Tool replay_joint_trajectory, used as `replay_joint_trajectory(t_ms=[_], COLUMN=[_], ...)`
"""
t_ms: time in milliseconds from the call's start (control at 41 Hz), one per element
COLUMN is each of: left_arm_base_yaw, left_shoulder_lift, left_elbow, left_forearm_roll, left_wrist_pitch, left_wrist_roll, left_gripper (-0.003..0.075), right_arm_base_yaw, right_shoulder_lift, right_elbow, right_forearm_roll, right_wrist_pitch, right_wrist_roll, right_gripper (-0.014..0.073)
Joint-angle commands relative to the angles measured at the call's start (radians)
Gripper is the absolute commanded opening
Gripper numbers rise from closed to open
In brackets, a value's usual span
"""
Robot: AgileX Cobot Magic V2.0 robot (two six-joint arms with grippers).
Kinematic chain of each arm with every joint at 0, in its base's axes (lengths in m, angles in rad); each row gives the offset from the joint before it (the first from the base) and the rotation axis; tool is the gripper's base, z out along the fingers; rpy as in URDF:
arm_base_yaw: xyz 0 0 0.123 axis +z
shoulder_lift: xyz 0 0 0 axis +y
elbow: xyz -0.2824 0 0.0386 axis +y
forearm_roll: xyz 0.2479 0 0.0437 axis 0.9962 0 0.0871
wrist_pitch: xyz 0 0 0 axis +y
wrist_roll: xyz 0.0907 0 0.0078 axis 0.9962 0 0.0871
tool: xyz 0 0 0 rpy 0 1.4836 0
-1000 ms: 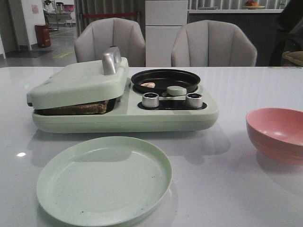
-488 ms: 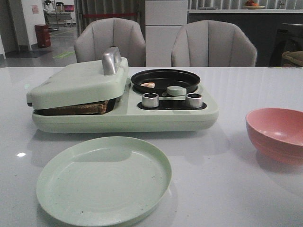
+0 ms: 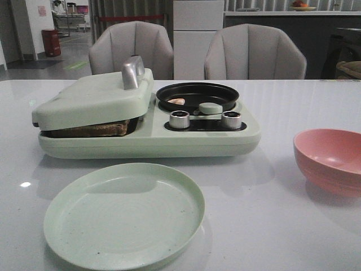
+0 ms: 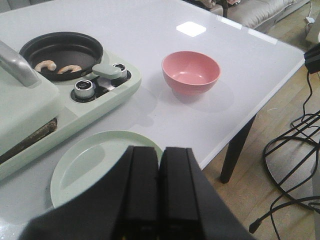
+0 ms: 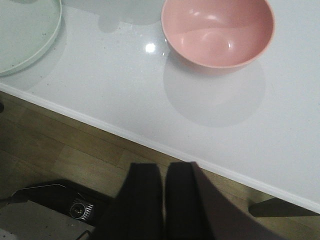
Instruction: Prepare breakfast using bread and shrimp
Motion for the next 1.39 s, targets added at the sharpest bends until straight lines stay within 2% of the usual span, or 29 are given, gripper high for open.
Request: replay_joint_trajectory(t_ms=[0, 24, 537, 634, 756, 951, 1000, 1122, 1146, 1366], left_arm_base_yaw=[-0.007, -0.007, 0.001, 0.071, 0.21, 0.348, 0.361, 0.372, 0.374, 0.453], left_shoulder_lift=[0.003, 0.003, -0.021, -0.09, -0.217, -0.354, -0.382, -0.448, -0.457, -0.528], left_elbow=[-0.026, -0.026, -0.019, 0.014, 0.069, 0.186, 0.23, 0.35, 0.371, 0.577], left_forearm_roll=[-0.03, -0.03, -0.026, -0.029, 0.07, 0.166, 0.227, 0.479, 0.496, 0.473], left_wrist_pitch=[-0.071, -0.071, -0.071, -0.071, -0.09, -0.176, -0.23, -0.313, -0.329, -0.537], left_wrist_roll=[0.001, 0.001, 0.001, 0.003, 0.012, 0.012, -0.029, -0.364, -0.393, -0.402], left_gripper=[0.0099, 0.0099, 0.0099, 0.01, 0.01, 0.01, 0.01, 0.01, 0.01, 0.01], right_arm_base_yaw=[0.0, 0.0, 0.0, 0.0, 0.0, 0.0, 0.0, 0.0, 0.0, 0.0], right_shoulder_lift=[0.003, 0.003, 0.003, 0.003, 0.003, 0.003, 0.003, 0.003, 0.003, 0.003], right_elbow=[-0.025, -0.025, -0.025, -0.025, -0.025, -0.025, -0.025, -0.025, -0.025, -0.025], right_forearm_roll=[-0.008, -0.007, -0.001, 0.0, 0.0, 0.0, 0.0, 0.0, 0.001, 0.003], right_wrist_pitch=[-0.068, -0.068, -0.052, -0.054, -0.054, -0.054, -0.054, -0.054, -0.054, -0.054], right_wrist_roll=[0.002, 0.002, 0.002, 0.002, 0.002, 0.002, 0.002, 0.002, 0.002, 0.002], right_gripper=[0.0027, 0.0003, 0.0007, 0.0007, 0.0007, 0.0007, 0.0007, 0.0007, 0.0007, 0.0007])
